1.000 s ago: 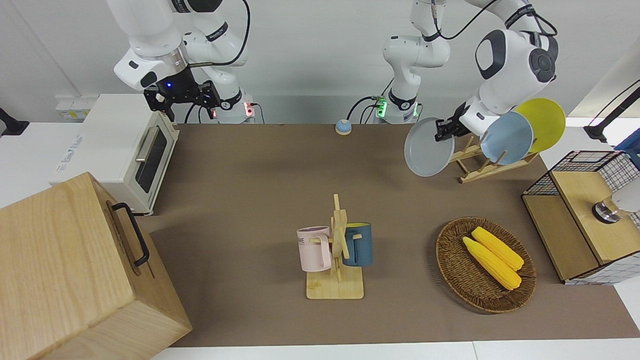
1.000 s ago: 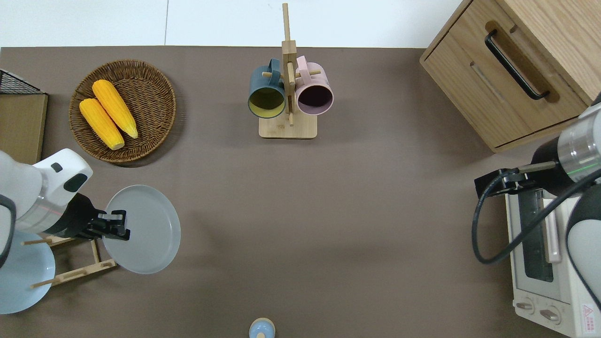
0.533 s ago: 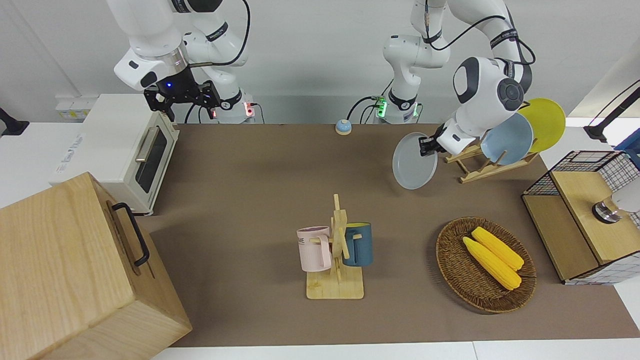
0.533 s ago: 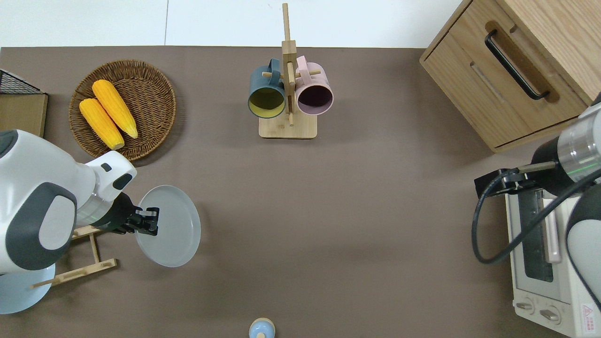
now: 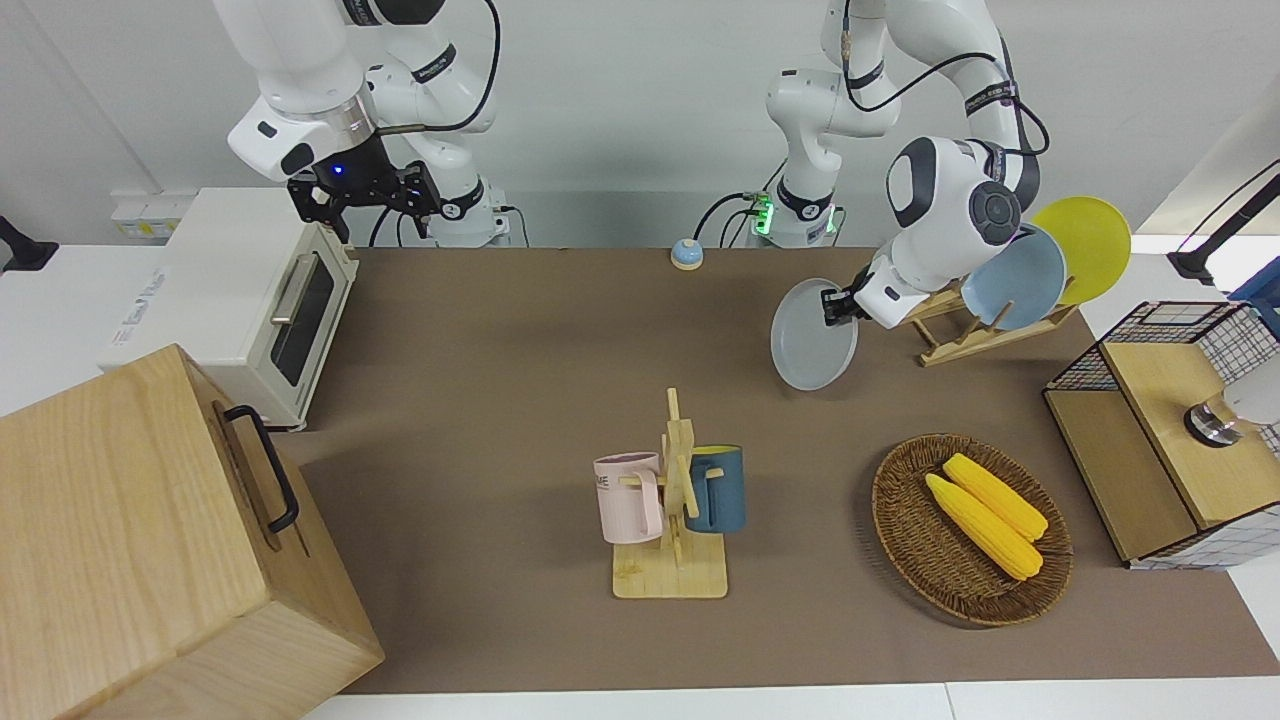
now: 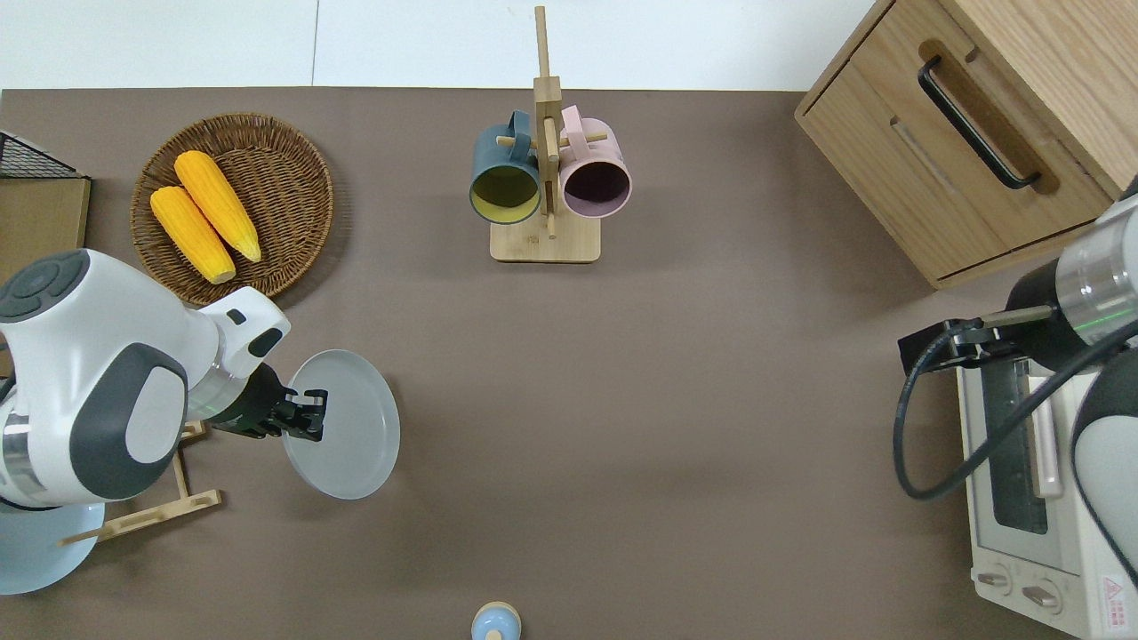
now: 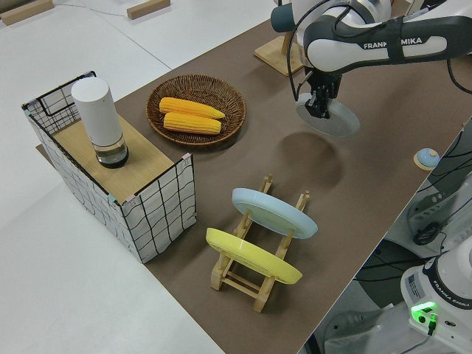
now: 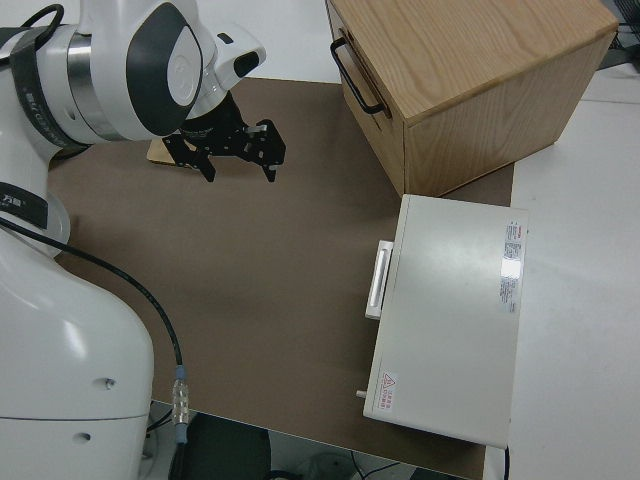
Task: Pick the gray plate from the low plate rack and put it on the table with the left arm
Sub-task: 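Carry the plate away from the rack and lower it onto the table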
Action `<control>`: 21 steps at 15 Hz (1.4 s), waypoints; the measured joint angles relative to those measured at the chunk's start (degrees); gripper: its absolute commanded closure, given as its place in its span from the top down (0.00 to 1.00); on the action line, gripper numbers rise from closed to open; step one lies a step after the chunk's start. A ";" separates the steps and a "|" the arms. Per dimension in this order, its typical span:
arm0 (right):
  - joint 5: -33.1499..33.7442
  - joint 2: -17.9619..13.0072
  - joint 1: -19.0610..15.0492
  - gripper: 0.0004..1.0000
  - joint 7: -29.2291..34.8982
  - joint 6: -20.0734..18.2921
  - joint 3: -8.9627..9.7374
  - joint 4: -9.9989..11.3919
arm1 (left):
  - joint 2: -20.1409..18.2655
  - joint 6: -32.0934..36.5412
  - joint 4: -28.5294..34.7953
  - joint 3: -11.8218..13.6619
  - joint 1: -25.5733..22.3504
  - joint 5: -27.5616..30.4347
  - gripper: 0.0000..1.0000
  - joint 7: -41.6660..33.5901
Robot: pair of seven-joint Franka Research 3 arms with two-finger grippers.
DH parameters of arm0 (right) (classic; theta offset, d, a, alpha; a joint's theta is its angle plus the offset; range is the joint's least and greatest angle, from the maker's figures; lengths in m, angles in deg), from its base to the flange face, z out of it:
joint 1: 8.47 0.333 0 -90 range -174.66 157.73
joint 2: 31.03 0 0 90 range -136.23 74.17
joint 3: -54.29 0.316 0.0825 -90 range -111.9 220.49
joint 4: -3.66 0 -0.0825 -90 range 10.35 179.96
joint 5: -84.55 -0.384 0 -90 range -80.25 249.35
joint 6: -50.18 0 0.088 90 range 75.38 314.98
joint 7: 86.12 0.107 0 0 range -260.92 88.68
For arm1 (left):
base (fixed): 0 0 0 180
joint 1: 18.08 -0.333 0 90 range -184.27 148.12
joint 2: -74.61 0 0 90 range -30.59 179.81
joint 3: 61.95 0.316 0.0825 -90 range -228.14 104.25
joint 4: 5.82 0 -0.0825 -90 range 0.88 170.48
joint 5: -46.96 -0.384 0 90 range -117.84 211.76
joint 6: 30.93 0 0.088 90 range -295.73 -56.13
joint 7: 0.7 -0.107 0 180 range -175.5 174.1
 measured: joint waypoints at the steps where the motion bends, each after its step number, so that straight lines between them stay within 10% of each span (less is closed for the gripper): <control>1: 0.00 0.00 0.00 0.98 0.00 0.00 0.00 0.00 | 0.04 -0.03 0.07 0.00 0.09 0.00 0.12 0.00; 7: 0.00 0.00 0.00 0.98 0.00 0.00 0.00 0.00 | 0.79 -2.27 0.70 0.03 0.32 0.00 0.23 0.01; 13: 0.00 0.00 0.00 0.98 0.00 0.00 0.00 0.00 | 0.91 -2.68 0.93 0.04 0.35 0.01 0.83 0.01; 21: 0.00 0.00 0.00 0.98 0.00 0.00 0.00 0.00 | 0.84 -3.15 0.76 0.13 0.35 -0.23 0.99 -0.13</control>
